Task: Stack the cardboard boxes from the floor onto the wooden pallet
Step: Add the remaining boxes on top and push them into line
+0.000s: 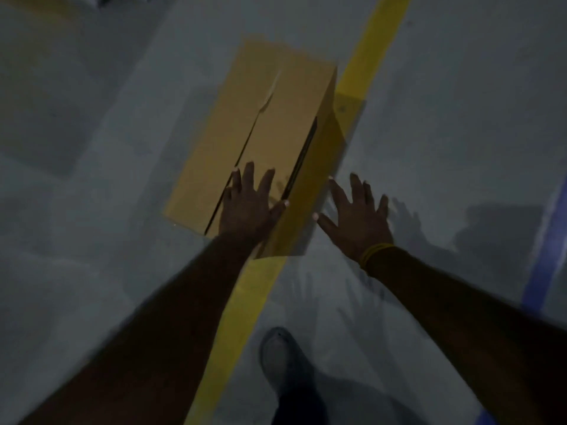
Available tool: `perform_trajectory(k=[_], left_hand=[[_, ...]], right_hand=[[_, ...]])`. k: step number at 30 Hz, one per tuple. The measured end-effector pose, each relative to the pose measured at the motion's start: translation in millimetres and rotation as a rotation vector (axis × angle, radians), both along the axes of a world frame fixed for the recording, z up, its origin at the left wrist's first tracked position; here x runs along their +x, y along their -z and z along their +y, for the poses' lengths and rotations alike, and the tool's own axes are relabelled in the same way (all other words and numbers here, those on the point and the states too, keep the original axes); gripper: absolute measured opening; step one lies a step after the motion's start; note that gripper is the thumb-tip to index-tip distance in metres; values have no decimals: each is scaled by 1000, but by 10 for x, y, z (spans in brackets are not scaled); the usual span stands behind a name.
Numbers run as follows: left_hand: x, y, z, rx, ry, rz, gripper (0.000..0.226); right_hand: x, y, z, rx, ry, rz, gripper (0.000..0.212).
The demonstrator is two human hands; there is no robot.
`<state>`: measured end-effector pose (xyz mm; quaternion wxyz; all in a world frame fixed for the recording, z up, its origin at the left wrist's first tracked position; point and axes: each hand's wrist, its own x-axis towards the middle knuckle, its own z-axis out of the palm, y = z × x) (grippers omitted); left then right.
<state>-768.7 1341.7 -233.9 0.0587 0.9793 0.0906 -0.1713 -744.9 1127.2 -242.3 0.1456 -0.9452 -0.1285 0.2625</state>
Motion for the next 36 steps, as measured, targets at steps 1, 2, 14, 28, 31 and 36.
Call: perform_trajectory(k=[1, 2, 14, 28, 31, 36], left_hand=[[62, 99, 231, 22, 7, 1, 76], [129, 182, 434, 39, 17, 3, 76], [664, 944, 1709, -1, -167, 43, 89], [361, 868, 1059, -31, -282, -118, 99], [241, 742, 659, -139, -329, -197, 95], [132, 379, -183, -134, -289, -267, 87]], right_hand=[[42, 87, 238, 7, 1, -3, 80], [85, 160, 454, 16, 9, -6, 80], [258, 1069, 1649, 96, 213, 50, 85], [174, 953, 1335, 362, 715, 68, 76], [172, 760, 951, 323, 701, 31, 77], [85, 386, 155, 287, 691, 14, 79]])
